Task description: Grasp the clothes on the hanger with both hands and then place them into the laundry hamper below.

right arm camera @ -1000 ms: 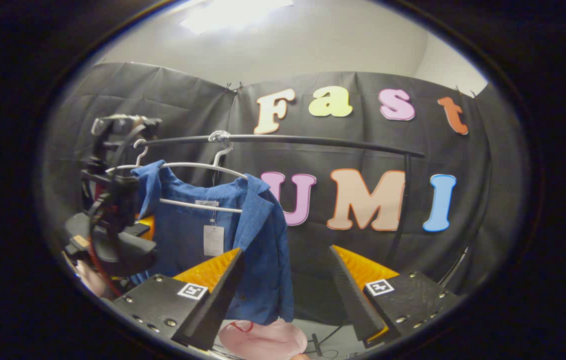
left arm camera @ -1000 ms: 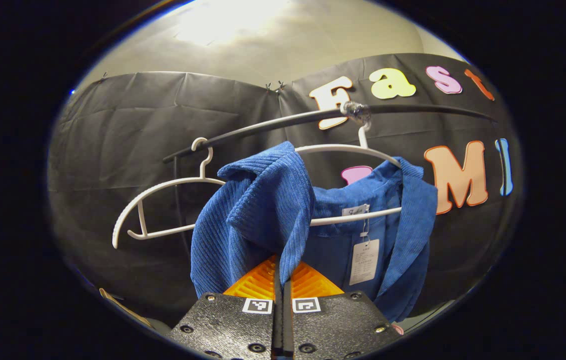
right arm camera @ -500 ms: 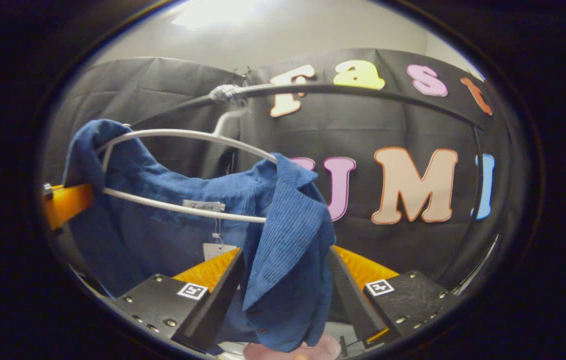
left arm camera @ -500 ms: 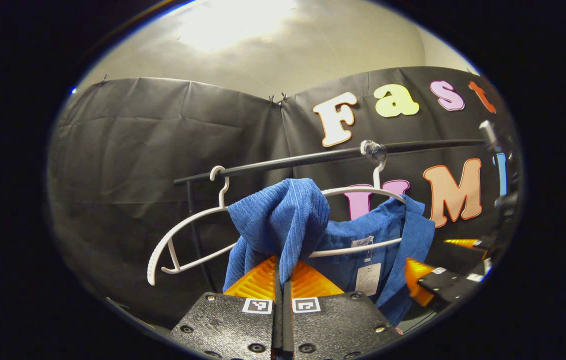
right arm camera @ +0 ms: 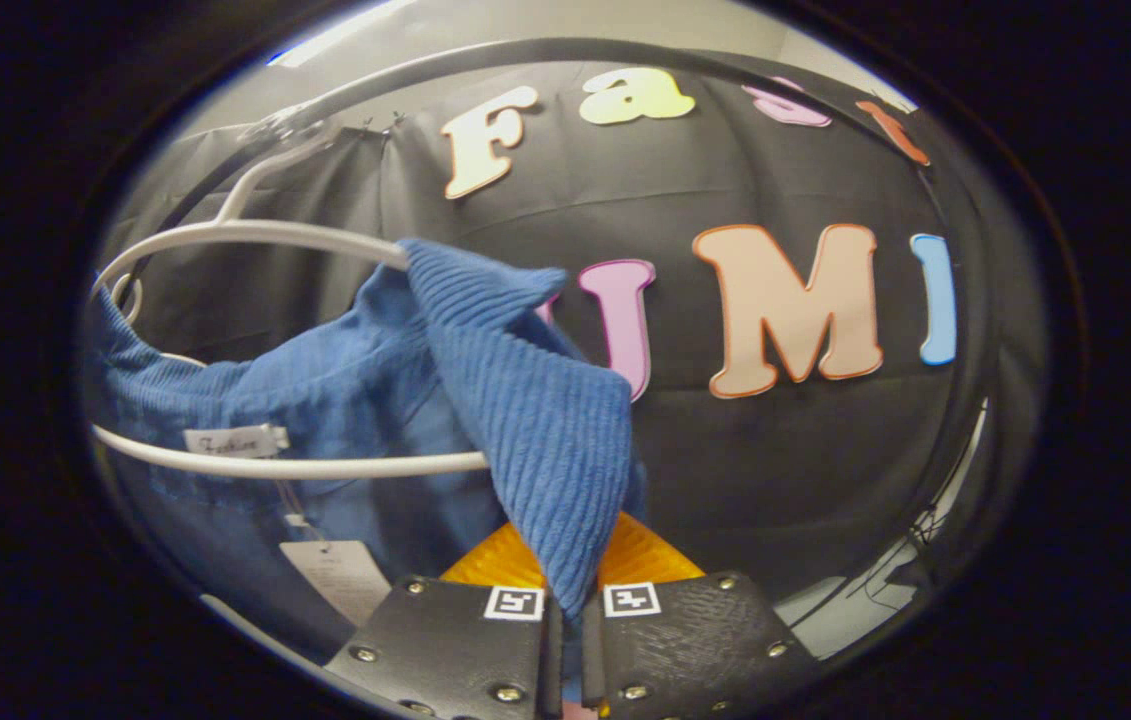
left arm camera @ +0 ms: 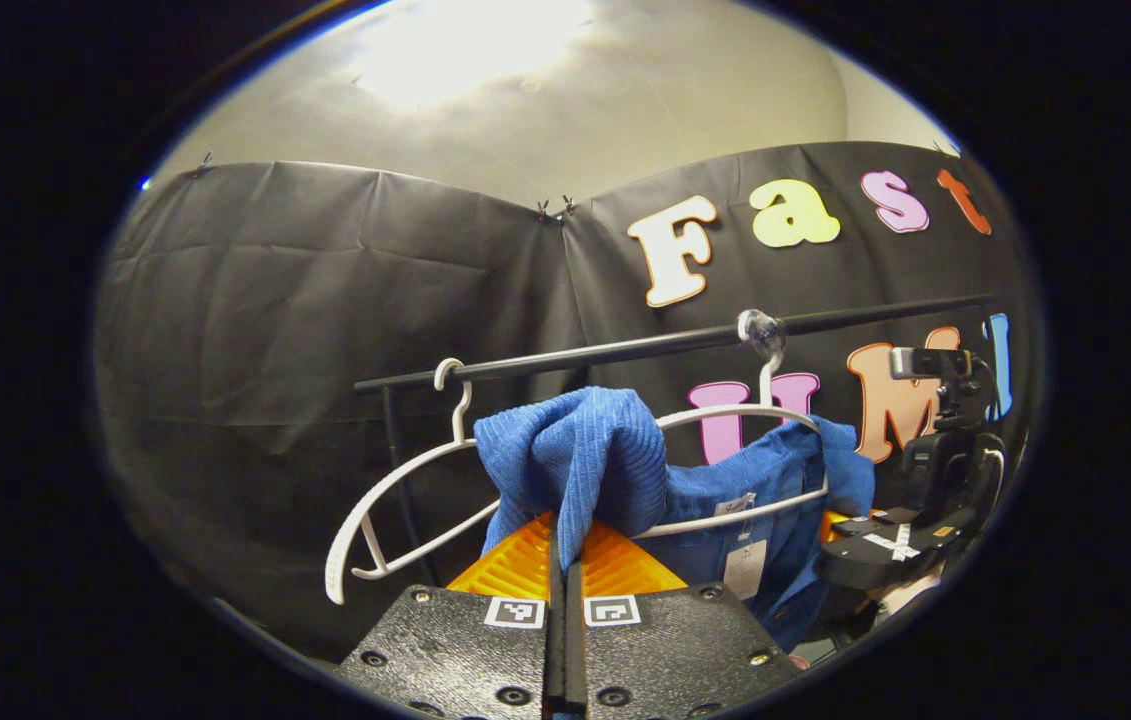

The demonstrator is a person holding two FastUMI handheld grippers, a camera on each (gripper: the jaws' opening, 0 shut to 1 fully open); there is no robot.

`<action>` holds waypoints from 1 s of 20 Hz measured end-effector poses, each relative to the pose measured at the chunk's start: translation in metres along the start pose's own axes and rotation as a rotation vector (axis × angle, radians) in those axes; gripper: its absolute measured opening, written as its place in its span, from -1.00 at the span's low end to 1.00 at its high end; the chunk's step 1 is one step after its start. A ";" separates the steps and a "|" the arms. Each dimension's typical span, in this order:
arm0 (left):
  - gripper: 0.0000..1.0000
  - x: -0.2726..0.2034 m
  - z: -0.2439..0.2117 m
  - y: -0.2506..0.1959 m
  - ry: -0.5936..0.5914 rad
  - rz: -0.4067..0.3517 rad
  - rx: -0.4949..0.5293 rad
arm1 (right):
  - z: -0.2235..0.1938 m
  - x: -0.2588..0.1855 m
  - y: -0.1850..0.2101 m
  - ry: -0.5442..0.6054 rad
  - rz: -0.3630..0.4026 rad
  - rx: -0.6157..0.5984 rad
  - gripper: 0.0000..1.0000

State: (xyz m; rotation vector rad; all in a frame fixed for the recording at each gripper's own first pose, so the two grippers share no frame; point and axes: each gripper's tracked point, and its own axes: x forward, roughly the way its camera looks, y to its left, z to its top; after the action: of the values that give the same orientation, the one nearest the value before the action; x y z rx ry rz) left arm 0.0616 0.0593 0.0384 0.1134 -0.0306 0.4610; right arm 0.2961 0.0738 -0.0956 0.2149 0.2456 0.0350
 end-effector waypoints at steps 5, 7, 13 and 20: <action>-0.99 0.004 0.034 0.024 -0.059 0.024 -0.008 | 0.045 0.006 -0.043 -0.051 -0.038 0.015 -0.84; -1.00 0.009 0.042 0.033 -0.058 0.027 -0.046 | 0.067 0.011 -0.052 -0.074 -0.032 0.014 -0.84; -0.99 0.026 0.052 0.065 -0.066 0.055 -0.019 | 0.134 0.032 -0.063 -0.164 -0.013 -0.004 -0.84; -1.00 0.040 -0.009 0.078 0.057 0.087 0.047 | 0.100 0.076 -0.077 -0.089 -0.022 -0.030 -0.84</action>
State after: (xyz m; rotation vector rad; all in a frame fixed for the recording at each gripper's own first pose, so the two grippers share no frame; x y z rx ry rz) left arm 0.0633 0.1471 0.0397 0.1455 0.0316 0.5519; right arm 0.3948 -0.0177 -0.0360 0.1833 0.1585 0.0075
